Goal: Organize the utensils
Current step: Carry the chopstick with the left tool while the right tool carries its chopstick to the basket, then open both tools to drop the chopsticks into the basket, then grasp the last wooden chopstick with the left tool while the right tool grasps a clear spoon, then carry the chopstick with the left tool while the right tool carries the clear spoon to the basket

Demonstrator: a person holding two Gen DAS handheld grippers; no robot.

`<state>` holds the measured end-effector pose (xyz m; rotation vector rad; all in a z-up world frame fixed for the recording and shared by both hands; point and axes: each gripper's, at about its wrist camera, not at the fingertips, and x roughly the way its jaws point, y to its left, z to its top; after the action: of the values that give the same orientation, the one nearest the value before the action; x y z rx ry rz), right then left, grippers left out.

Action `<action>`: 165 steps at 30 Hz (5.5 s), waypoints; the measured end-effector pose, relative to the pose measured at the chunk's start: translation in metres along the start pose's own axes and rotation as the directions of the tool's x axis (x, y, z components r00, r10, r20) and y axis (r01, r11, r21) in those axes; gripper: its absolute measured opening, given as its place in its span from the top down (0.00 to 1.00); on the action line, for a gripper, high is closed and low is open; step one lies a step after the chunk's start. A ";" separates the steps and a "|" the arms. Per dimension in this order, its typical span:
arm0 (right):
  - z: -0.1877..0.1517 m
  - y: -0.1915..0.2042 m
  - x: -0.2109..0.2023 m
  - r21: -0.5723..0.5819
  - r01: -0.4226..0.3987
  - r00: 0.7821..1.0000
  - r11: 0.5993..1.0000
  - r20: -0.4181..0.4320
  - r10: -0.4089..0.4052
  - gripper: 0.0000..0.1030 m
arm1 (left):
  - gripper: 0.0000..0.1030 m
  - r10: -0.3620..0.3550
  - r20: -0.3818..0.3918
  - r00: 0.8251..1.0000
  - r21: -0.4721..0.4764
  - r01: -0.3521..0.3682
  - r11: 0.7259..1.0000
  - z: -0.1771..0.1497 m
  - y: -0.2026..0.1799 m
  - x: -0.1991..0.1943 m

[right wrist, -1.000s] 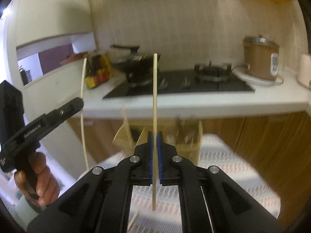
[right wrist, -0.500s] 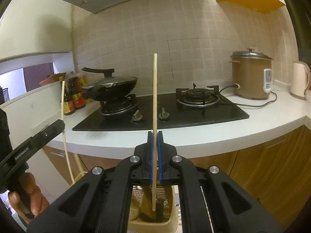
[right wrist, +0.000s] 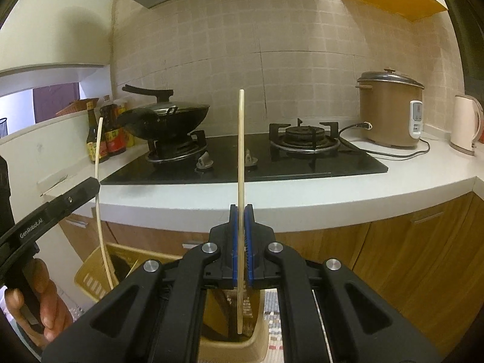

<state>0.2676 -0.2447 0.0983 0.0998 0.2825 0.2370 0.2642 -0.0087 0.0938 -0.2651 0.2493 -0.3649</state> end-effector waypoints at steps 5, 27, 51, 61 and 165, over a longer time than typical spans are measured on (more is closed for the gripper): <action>-0.008 0.003 -0.020 -0.015 -0.001 1.000 1.000 -0.008 0.000 0.97 | 0.90 -0.005 -0.006 1.000 0.003 0.005 1.000 0.001 -0.002 -0.017; -0.029 0.003 -0.141 -0.032 -0.002 0.969 0.999 -0.248 -0.006 0.47 | 0.55 -0.012 -0.314 0.949 0.080 0.039 0.996 -0.030 -0.037 -0.131; -0.164 -0.028 -0.121 0.118 0.081 0.595 0.990 -0.802 0.047 0.43 | 0.52 -0.156 -0.861 0.483 -0.127 0.093 0.988 -0.188 -0.021 -0.114; -0.165 -0.034 -0.120 0.083 0.089 0.587 0.993 -0.809 0.015 0.35 | 0.54 -0.160 -0.889 0.429 -0.146 0.066 0.987 -0.198 -0.035 -0.089; -0.095 0.004 -0.140 0.089 -0.152 0.819 0.984 -0.546 0.176 0.90 | 0.97 -0.152 -0.544 0.826 -0.148 0.084 0.985 -0.084 -0.040 -0.100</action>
<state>0.1092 -0.2690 0.0448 0.0952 0.8629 0.4335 0.1370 -0.0237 0.0463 -0.2880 0.8360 -0.5492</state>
